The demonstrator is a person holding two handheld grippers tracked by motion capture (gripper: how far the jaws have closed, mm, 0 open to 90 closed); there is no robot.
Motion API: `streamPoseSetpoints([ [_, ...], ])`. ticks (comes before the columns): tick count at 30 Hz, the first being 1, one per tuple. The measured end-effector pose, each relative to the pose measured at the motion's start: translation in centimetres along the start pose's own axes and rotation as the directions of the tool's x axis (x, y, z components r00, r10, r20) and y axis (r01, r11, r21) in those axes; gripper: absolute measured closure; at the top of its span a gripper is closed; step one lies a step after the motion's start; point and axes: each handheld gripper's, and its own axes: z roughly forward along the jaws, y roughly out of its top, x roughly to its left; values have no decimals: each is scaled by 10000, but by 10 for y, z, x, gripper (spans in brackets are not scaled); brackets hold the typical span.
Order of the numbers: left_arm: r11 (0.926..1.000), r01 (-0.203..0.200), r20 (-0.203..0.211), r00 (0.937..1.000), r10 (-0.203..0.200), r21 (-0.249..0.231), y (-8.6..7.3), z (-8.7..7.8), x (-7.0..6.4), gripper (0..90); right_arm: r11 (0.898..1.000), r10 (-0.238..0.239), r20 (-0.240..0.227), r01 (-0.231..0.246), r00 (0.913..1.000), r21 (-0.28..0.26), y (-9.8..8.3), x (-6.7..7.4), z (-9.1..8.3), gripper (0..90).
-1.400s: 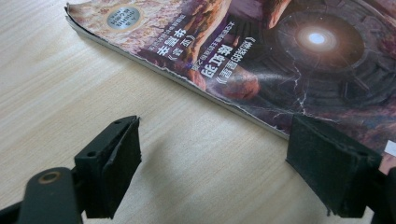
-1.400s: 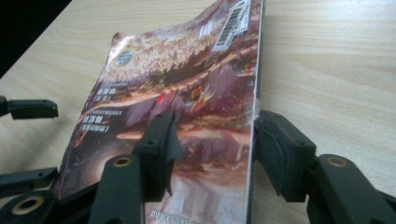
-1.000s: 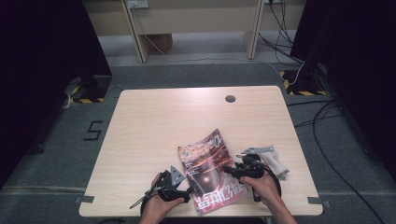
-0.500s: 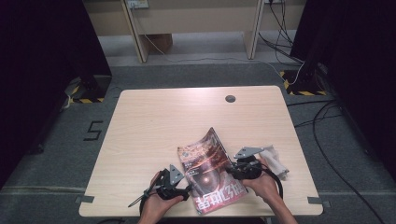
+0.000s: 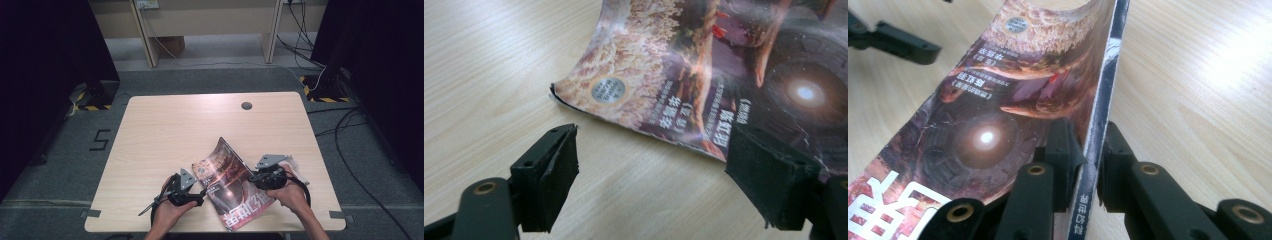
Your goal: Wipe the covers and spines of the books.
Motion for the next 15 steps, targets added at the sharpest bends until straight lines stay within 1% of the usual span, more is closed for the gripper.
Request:
streamPoseSetpoints([
  [1, 9999, 75, 111, 9999, -74, -72, 2, 2, 1, 202, 9999, -107, -34, 107, 9999, 4, 0, 1, -1, 791],
  [2, 9998, 95, 131, 9999, -93, -146, 4, 3, 2, 202, 9998, -196, -66, 197, 9998, 31, 0, 1, -3, 792],
  [3, 9995, 193, 266, 9995, -186, -257, 6, 4, 4, 199, 9995, -302, -160, 302, 9994, 8, 0, 1, -4, 795],
  [5, 9987, 286, 391, 9989, -270, -421, 11, 6, 6, 194, 9992, -378, -291, 374, 9989, -115, 0, 1, -6, 801],
  [6, 9984, 258, 483, 9986, -234, -495, 13, 7, 7, 188, 9992, -370, -344, 366, 9987, -135, 0, 2, -7, 802],
  [8, 9981, 256, 597, 9980, -222, -567, 16, 10, 9, 185, 9982, -576, -457, 569, 9973, -166, 1, 3, -8, 804],
  [9, 9977, 283, 608, 9978, -245, -618, 17, 12, 10, 181, 9981, -613, -486, 608, 9969, -105, 2, 4, -10, 806],
  [13, 9977, 199, 754, 9970, -149, -650, 20, 20, 15, 172, 9964, -841, -695, 829, 9940, -202, 4, 6, -12, 814],
  [15, 9971, 235, 814, 9965, -176, -727, 21, 22, 17, 167, 9952, -969, -755, 953, 9924, -240, 5, 8, -13, 816],
])
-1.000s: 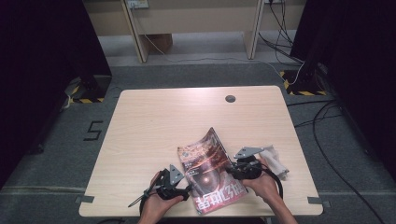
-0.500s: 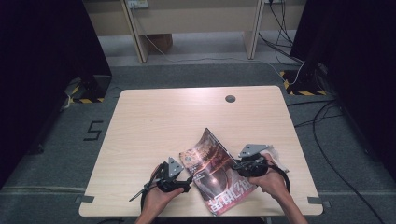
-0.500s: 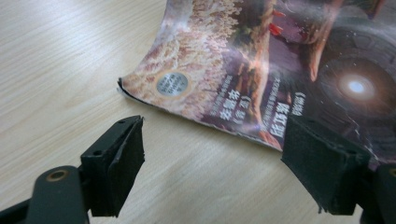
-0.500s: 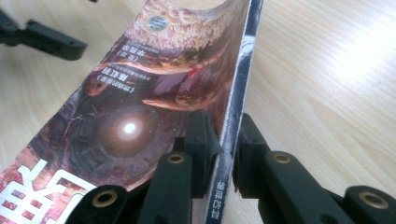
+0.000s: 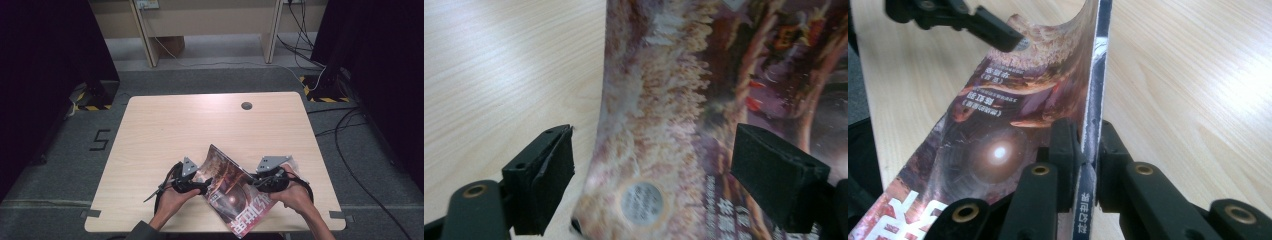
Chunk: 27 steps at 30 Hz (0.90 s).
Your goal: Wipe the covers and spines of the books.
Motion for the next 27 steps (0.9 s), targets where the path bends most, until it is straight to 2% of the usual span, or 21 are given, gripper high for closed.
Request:
streamPoseSetpoints([
  [2, 9999, -108, 69, 9999, 108, -7, 1, 0, 3, 166, 9998, -213, -80, 213, 9997, 35, 2, 2, -1, 818],
  [4, 9998, -40, 240, 9997, 44, -175, 1, 0, 5, 166, 9995, -302, -202, 302, 9993, -10, 3, 3, -1, 822],
  [9, 9986, -374, 358, 9986, 388, -369, 1, 0, 6, 165, 9985, -542, -424, 542, 9976, -20, 7, 7, -3, 825],
  [14, 9970, -455, 652, 9966, 496, -634, 1, -1, 9, 172, 9969, -784, -709, 774, 9944, -161, 9, 10, -4, 829],
  [19, 9946, -628, 967, 9928, 707, -823, 0, -1, 7, 202, 9958, -899, -910, 880, 9918, -248, 11, 13, -4, 831],
  [22, 9938, -834, 1137, 9893, 914, -731, 0, -1, 6, 210, 9944, -1040, -1041, 1016, 9891, -282, 11, 14, -2, 830],
  [25, 9937, -837, 1287, 9873, 929, -752, -1, -1, 7, 204, 9939, -1088, -1104, 1061, 9879, -294, 11, 14, -1, 829],
  [27, 9927, -961, 1423, 9842, 1058, -734, -1, -1, 7, 244, 9941, -1064, -1111, 1034, 9881, -320, 11, 14, -1, 830],
])
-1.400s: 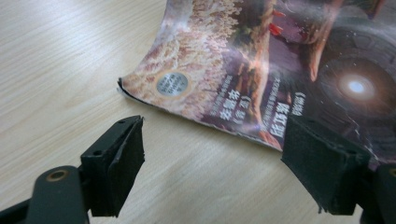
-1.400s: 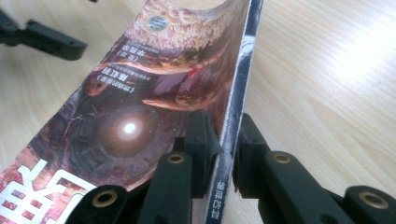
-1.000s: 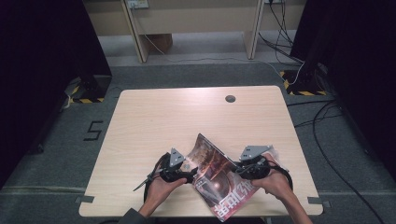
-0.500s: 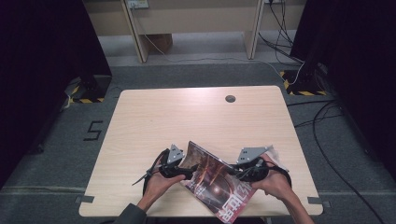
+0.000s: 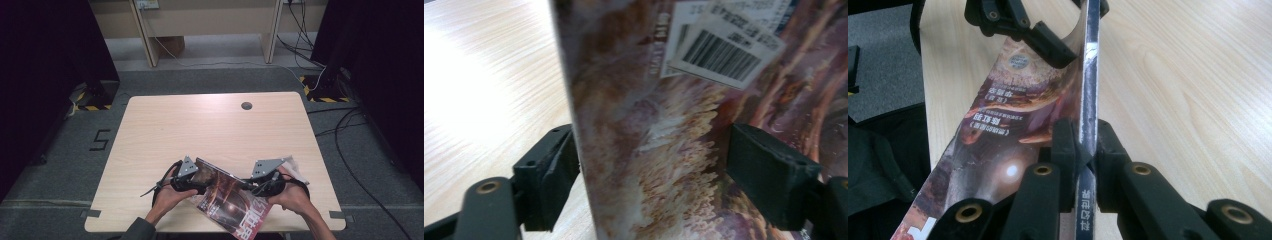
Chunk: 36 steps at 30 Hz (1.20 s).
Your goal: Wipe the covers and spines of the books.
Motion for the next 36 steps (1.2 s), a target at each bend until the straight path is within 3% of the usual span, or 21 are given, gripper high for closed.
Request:
streamPoseSetpoints([
  [4, 9995, -271, -38, 9996, 272, 160, -3, 0, 2, 286, 10000, 13, 58, -14, 10000, 82, 0, -1, 1, 831],
  [12, 9970, -763, -86, 9970, 763, 93, -7, -4, 7, 501, 9997, 134, 222, -139, 9997, 223, -1, -7, 2, 838],
  [13, 9954, -962, -226, 9951, 962, 20, -7, -5, 8, 545, 9995, 178, 234, -185, 9996, 265, -1, -9, 2, 839],
  [16, 9951, -982, -355, 9946, 979, -78, -7, -6, 8, 616, 9993, 235, 414, -248, 9989, 297, 0, -16, 0, 830],
  [20, 9942, -1071, -455, 9933, 1066, -78, -8, -8, 9, 669, 9987, -27, 677, -7, 9977, 502, 3, -22, 3, 809],
  [29, 9827, -1844, -691, 9807, 1828, -169, -9, -24, 3, 764, 9970, 331, 1058, -402, 9938, 655, 2, -36, 11, 715],
  [36, 9782, -2070, -805, 9755, 2048, -196, -10, -30, 0, 791, 9959, 606, 1216, -682, 9907, 597, 2, -41, 14, 651],
])
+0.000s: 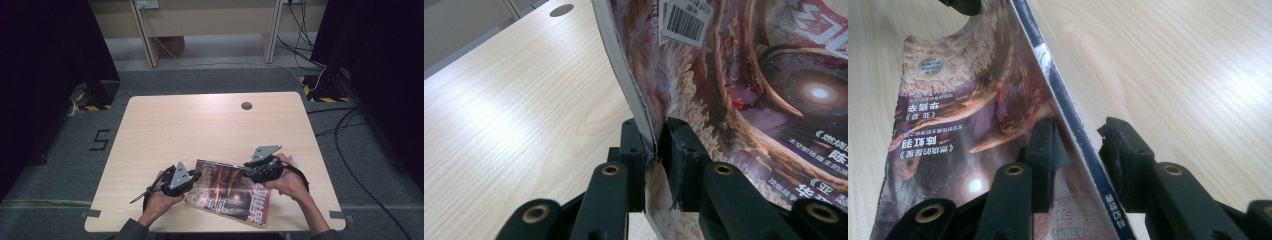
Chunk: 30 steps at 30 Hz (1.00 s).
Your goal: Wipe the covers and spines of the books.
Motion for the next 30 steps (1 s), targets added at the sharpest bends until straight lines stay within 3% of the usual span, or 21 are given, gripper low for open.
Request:
streamPoseSetpoints([
  [3, 10000, -82, -75, 9999, 82, -1, 0, -2, -1, 796, 10000, -3, 117, 3, 9999, -23, 0, 0, -1, 642],
  [5, 10000, -67, -115, 9999, 67, 36, -2, -4, -1, 805, 9990, 394, 436, -385, 9983, -207, 0, -3, -5, 620],
  [8, 10000, 21, -195, 9998, -21, -7, -7, -8, -1, 825, 9944, 885, 408, -860, 9952, -610, -3, -9, -16, 607],
  [14, 9999, 116, -327, 9994, -118, -72, -10, -15, -1, 835, 9757, 1901, 1351, -1719, 9724, -1361, -13, -23, -40, 557],
  [16, 9998, 179, -306, 9994, -180, -30, -11, -17, -3, 837, 9697, 2222, 1690, -1996, 9602, -1405, -19, -28, -47, 549],
  [19, 9998, 176, -208, 9996, -177, -46, -12, -21, -5, 839, 9672, 2501, 2664, -2277, 9308, -1122, -30, -32, -56, 529],
  [22, 9996, 266, -146, 9995, -266, 1, -13, -24, -8, 841, 9512, 3081, 3305, -2822, 8921, -1249, -43, -38, -65, 520],
  [23, 9996, 266, -146, 9995, -266, 1, -13, -24, -8, 841, 9512, 3081, 3305, -2822, 8921, -1249, -43, -38, -65, 520],
  [27, 9999, 141, -171, 9998, -140, 46, -13, -28, -14, 841, 9357, 3498, 3723, -3398, 8596, -945, -65, -41, -71, 496],
  [30, 9999, 101, -166, 9998, -99, 135, -12, -30, -17, 841, 9246, 3740, 3882, -3716, 8423, -843, -79, -43, -70, 494],
])
